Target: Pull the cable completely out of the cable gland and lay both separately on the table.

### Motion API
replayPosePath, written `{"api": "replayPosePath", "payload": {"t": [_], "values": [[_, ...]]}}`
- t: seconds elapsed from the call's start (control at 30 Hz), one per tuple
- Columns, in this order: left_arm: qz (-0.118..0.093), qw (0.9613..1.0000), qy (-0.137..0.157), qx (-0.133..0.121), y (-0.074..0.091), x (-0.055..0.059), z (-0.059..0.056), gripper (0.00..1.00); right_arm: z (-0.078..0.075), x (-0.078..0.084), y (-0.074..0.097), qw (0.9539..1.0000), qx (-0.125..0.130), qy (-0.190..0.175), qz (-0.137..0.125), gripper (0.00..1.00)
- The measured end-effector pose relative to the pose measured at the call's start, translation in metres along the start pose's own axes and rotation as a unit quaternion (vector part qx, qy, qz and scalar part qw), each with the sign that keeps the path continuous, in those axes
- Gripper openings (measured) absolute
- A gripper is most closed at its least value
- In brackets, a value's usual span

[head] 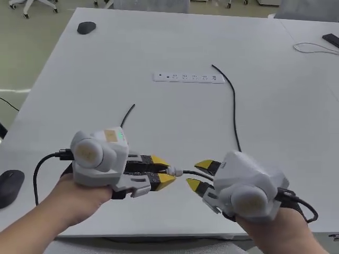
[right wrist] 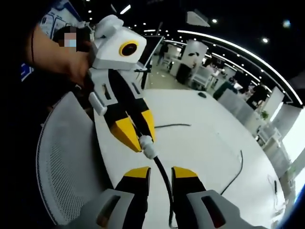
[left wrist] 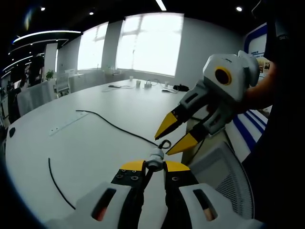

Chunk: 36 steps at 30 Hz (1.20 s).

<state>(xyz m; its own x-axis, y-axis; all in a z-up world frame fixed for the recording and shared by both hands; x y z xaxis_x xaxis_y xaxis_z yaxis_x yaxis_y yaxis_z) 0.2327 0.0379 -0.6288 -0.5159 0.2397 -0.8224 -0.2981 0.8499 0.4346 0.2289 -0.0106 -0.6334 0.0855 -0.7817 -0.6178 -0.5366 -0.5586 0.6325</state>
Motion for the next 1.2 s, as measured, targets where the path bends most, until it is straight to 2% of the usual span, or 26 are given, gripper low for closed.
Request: {"api": "replayPosePath", "payload": {"t": [0.17,0.27,0.37,0.67,0.8,0.97,1.2], "values": [[0.002,1.0,-0.002,0.001,-0.0005,0.0003,-0.0009,0.15,0.0014,-0.0019,-0.0028,1.0,-0.007,0.006,-0.003,0.09],[0.001,1.0,-0.002,0.001,-0.0005,0.0003,-0.001,0.15,0.0008,-0.0002,-0.0041,0.9997,-0.006,0.022,0.002,0.08],[0.003,1.0,-0.005,0.001,-0.0006,0.0012,-0.0017,0.15,0.0012,-0.0035,-0.0041,0.9998,-0.009,0.019,-0.005,0.07],[0.009,0.9999,-0.009,0.001,-0.0012,0.0032,-0.001,0.15,0.0038,-0.0038,-0.0078,0.9992,-0.017,0.036,-0.005,0.02],[0.01,0.9999,-0.01,0.002,-0.0015,0.0038,-0.0023,0.15,0.0046,-0.0027,-0.0072,0.9995,-0.018,0.027,-0.004,0.01],[0.008,0.9998,-0.015,0.002,-0.0012,0.0022,-0.005,0.15,0.0028,-0.0014,-0.0065,0.9998,-0.018,-0.001,-0.006,0.0],[0.007,0.9998,-0.02,-0.001,-0.0005,0.0005,-0.003,0.15,-0.0006,0.0039,-0.0069,0.9994,-0.016,-0.029,-0.006,0.0]]}}
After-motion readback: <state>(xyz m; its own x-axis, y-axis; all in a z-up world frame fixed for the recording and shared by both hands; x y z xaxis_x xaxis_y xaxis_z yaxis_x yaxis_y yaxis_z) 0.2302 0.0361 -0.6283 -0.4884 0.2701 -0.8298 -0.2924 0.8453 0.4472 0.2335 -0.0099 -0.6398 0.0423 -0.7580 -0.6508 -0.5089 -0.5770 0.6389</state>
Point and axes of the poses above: the centre of the closed fingertips' face, and the gripper's own axes: y roughly backward along the fingers, z roughly to its left, x roughly out of its underside, the point moved 2 cm from there along y, roughly backward along the fingers, and after that the axes turned 14 degrees about y, right-handed, at the moved point
